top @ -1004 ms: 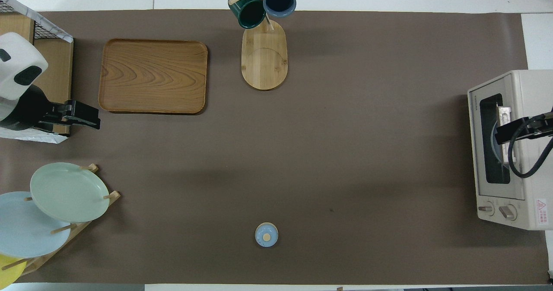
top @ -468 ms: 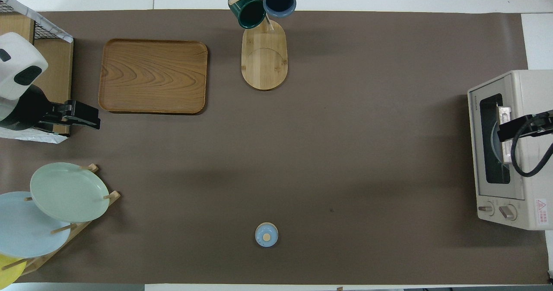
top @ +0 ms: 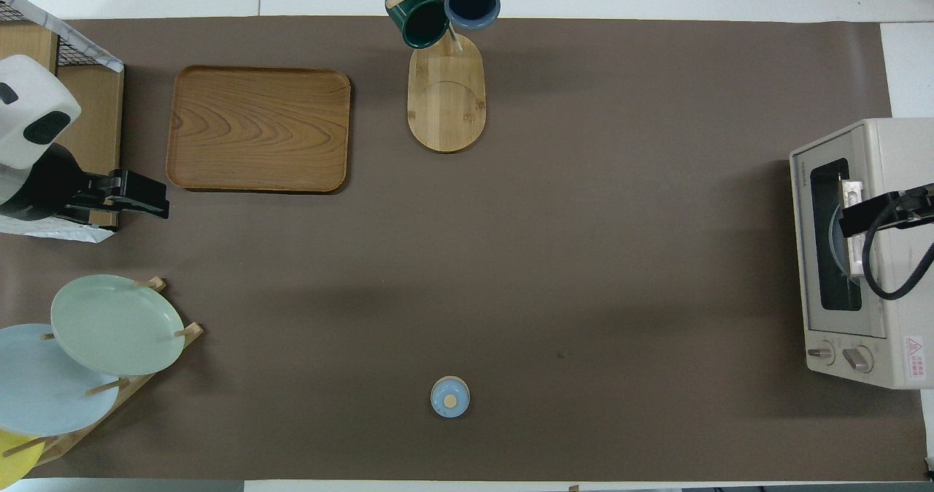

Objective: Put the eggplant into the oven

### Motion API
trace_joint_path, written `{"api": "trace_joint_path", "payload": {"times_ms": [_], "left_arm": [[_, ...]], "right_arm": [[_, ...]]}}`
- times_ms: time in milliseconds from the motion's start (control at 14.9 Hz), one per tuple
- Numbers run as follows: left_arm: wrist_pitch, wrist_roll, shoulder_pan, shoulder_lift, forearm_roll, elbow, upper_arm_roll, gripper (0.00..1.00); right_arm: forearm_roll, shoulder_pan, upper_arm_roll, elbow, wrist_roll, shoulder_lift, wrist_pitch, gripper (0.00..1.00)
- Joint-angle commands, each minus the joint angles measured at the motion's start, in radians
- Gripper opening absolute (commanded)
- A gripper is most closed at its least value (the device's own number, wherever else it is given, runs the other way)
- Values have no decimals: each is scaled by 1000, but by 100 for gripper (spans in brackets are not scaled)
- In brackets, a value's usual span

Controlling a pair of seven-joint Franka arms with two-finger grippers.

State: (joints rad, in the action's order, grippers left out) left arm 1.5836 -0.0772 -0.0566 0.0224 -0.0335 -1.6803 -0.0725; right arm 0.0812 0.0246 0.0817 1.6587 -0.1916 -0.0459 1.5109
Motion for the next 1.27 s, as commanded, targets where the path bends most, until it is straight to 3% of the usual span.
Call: {"api": "trace_joint_path", "payload": {"times_ms": [0, 1204], "left_arm": [[-10, 7, 1, 1, 17, 13, 0, 100], [-11, 7, 1, 1, 15, 13, 0, 100]], "right_arm": [[-31, 1, -5, -23, 6, 8, 2, 100], [-55, 0, -14, -28, 6, 9, 3, 100]]}}
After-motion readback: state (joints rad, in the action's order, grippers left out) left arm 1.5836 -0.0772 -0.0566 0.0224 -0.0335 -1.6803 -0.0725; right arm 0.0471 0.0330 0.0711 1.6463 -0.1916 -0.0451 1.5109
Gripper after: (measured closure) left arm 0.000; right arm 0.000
